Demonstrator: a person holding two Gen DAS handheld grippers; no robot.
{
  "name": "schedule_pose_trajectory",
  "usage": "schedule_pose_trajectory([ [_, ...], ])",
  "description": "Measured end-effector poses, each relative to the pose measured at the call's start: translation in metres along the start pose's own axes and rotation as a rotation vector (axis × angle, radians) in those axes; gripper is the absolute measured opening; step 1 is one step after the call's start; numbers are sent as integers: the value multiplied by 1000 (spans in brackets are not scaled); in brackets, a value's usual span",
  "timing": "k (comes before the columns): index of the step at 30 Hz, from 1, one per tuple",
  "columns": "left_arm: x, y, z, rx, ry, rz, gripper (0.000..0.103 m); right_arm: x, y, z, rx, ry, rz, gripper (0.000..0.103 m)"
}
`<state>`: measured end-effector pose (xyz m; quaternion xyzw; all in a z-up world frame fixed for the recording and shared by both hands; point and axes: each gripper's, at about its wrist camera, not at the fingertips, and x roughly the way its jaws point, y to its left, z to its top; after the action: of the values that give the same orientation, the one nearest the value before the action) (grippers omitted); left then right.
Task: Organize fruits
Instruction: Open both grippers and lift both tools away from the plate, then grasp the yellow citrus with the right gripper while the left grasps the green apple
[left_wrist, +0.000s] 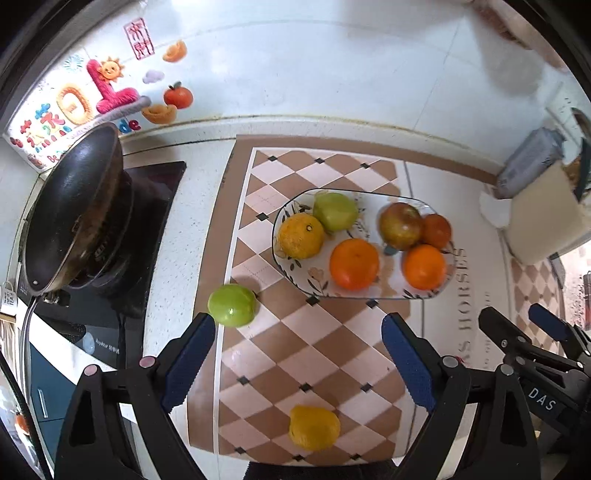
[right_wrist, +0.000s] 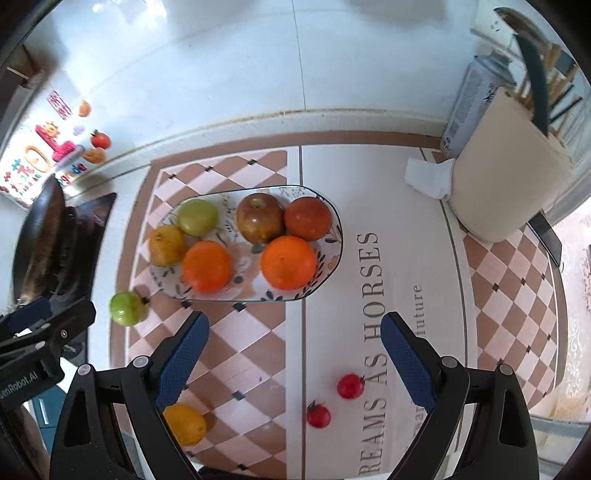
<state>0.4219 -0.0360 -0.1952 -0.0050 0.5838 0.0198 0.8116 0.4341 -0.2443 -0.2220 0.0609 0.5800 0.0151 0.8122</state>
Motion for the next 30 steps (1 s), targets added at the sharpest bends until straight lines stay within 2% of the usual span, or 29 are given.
schedule_pose_trajectory([
  [11,-61,1,-29,16,-87,-22,92,-70,5,-29,-15,-92,8,96],
  [20,-90,-5,-44,33,-131,-36,92,-109,10,-48,-32,-133,31,96],
  [26,-88,-5,-49,25,-120,-43,92,-111,6,-50,-2,-130,76,96],
  [28,-85,-3,-50,20,-116,-40,92,-107,4,-52,9,-113,106,96],
  [30,-77,0,-49,37,-77,-23,92,-97,4,-54,8,-71,141,96],
])
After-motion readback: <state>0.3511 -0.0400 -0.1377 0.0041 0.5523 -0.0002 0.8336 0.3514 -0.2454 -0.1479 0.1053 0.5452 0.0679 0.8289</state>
